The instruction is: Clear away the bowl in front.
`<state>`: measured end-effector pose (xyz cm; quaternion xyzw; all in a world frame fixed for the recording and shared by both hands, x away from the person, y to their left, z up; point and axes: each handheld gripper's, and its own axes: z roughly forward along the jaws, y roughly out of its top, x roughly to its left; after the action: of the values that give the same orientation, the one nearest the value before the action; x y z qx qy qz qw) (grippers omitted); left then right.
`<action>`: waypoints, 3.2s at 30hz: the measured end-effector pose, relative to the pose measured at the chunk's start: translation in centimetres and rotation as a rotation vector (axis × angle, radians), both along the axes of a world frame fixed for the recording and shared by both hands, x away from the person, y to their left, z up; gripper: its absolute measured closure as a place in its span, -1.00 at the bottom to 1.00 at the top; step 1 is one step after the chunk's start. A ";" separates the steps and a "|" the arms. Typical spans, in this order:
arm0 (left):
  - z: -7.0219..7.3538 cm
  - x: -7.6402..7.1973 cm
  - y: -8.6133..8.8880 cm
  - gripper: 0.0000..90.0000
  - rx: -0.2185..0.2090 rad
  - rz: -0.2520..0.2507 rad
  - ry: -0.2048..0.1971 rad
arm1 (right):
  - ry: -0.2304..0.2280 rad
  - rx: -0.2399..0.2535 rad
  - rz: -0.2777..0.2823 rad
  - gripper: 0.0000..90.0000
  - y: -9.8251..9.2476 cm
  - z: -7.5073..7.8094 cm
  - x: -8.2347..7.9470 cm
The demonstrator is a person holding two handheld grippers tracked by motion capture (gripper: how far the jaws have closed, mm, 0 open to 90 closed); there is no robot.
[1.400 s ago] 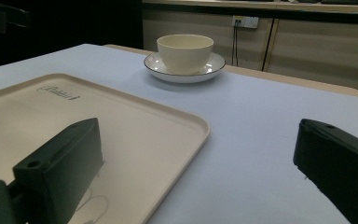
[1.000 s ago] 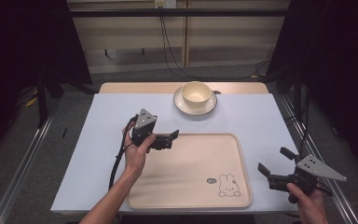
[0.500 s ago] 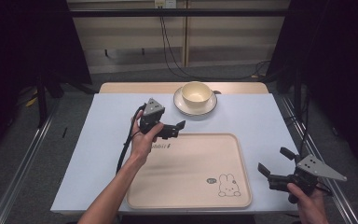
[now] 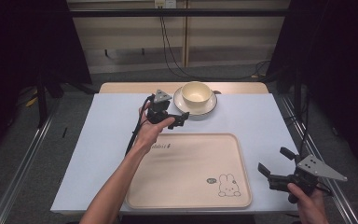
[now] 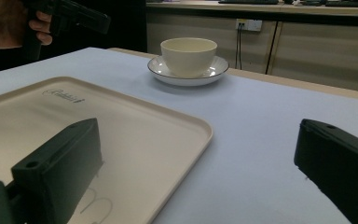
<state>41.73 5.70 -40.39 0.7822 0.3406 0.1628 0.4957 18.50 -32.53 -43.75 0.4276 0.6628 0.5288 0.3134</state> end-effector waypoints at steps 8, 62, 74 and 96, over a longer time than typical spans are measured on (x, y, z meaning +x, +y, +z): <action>0.0 1.9 -0.8 -0.81 0.024 0.040 -0.018 | -0.003 -0.010 0.010 -0.99 0.0 0.0 0.0; -3.9 14.2 -7.1 -0.21 0.242 0.178 0.271 | -0.002 -0.003 0.025 -0.99 0.0 -0.2 0.1; -3.5 14.5 -7.4 0.27 0.297 0.192 0.358 | -0.002 -0.013 0.027 -0.99 0.0 -0.2 0.1; -4.4 15.4 -7.3 0.73 0.255 0.198 0.516 | 0.001 -0.014 0.032 -0.99 0.0 -0.2 0.1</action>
<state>57.17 -1.61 -44.79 0.8166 0.5068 0.0477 0.2722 18.61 -32.50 -43.91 0.4149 0.6734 0.5291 0.3074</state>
